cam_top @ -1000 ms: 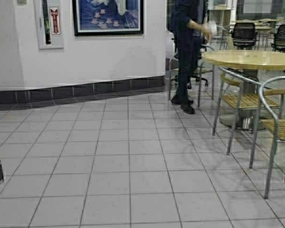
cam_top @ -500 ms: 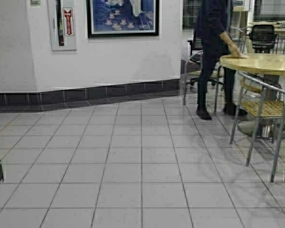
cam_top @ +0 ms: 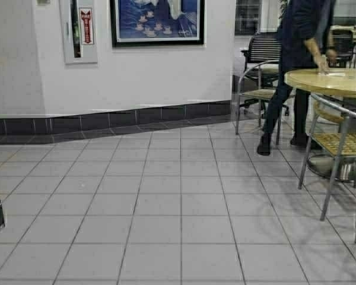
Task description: Push the chairs under the table
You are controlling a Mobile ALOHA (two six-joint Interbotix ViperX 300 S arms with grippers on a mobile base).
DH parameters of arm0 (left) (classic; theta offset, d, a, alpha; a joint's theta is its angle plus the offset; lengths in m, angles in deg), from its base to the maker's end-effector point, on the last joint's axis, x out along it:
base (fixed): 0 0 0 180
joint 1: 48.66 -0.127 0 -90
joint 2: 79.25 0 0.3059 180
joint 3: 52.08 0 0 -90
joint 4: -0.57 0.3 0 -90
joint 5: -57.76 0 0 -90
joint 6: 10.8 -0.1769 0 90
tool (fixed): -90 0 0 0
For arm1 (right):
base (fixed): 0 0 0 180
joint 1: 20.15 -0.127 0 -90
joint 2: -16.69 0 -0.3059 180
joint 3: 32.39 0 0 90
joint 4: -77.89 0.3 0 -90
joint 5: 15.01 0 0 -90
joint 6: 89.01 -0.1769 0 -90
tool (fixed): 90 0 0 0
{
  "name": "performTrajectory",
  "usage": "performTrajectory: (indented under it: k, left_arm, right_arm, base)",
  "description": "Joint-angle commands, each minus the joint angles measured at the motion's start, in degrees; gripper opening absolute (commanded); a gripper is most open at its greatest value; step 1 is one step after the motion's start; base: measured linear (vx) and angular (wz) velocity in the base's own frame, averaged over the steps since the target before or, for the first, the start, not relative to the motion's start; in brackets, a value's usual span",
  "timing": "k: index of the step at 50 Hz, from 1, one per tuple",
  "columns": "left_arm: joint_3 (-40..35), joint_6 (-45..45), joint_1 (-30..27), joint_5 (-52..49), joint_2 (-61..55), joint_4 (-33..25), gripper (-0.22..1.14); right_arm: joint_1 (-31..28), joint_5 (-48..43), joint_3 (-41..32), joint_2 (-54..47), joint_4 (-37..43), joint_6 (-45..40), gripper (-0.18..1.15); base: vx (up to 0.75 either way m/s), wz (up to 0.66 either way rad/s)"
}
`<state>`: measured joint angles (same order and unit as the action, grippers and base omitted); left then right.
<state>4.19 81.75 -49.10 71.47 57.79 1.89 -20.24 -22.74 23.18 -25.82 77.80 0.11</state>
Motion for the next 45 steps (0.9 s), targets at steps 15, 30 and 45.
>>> performTrajectory:
  k: [15, 30, 45]
  left_arm:
    - [1.14, 1.14, -0.09, -0.26, 3.87, -0.09, 0.03]
    - [0.88, 1.32, 0.53, -0.35, 4.04, -0.18, 0.03]
    - [2.20, 1.58, 0.79, -0.62, 5.45, -0.26, 0.03]
  right_arm:
    - [0.00, -0.35, -0.18, 0.09, 0.00, -1.32, 0.05]
    - [0.09, -0.26, 0.00, 0.26, 0.09, -2.29, 0.05]
    - [0.09, -0.18, 0.09, 0.97, 0.09, -3.43, 0.05]
  base:
    - [0.32, 0.12]
    - [0.28, 0.34]
    - [0.25, 0.52]
